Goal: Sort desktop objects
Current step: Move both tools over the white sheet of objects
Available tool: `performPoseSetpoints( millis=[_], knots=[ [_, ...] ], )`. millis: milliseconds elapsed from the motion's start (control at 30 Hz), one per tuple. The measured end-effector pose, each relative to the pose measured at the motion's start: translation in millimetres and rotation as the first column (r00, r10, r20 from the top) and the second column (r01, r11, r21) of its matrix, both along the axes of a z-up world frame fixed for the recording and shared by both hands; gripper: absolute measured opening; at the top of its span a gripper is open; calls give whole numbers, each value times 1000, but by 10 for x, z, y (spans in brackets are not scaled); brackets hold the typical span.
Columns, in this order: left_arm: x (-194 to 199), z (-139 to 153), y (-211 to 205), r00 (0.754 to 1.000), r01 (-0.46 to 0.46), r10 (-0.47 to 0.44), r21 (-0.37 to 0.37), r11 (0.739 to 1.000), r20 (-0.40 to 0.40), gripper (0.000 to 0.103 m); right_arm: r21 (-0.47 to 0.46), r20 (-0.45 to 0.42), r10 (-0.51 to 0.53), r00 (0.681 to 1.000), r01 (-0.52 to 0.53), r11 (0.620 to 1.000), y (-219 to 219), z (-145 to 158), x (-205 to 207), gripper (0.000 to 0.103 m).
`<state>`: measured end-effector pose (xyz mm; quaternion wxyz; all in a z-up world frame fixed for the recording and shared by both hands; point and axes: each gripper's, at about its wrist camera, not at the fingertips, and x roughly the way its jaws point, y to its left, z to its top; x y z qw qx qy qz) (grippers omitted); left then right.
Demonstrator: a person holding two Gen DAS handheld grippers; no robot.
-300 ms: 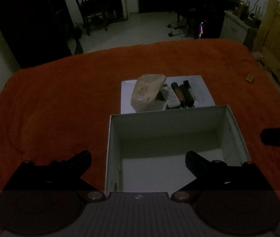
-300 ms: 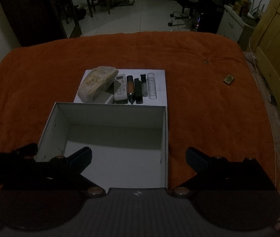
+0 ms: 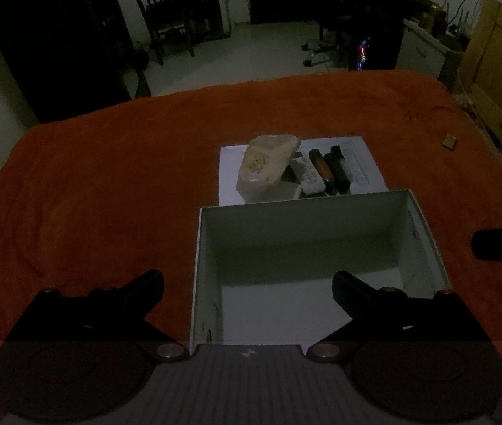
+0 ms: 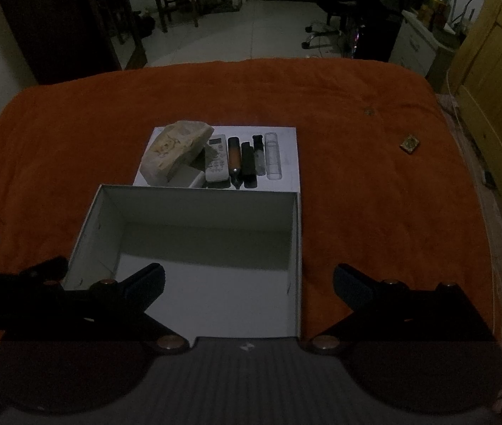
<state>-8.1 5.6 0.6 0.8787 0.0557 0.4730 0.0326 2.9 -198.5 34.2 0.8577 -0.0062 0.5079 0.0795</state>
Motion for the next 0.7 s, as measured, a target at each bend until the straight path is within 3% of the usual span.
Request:
performPoseSetpoints(
  millis=[433, 700],
  knots=[
    [52, -22, 5, 999, 1, -1, 0, 1000, -53, 103, -2, -7, 13, 1000, -13, 1000, -21, -51, -24, 103],
    [168, -128, 26, 995, -27, 24, -27, 999, -98, 103, -3, -73, 34, 997, -35, 999, 76, -211, 25, 103]
  ],
)
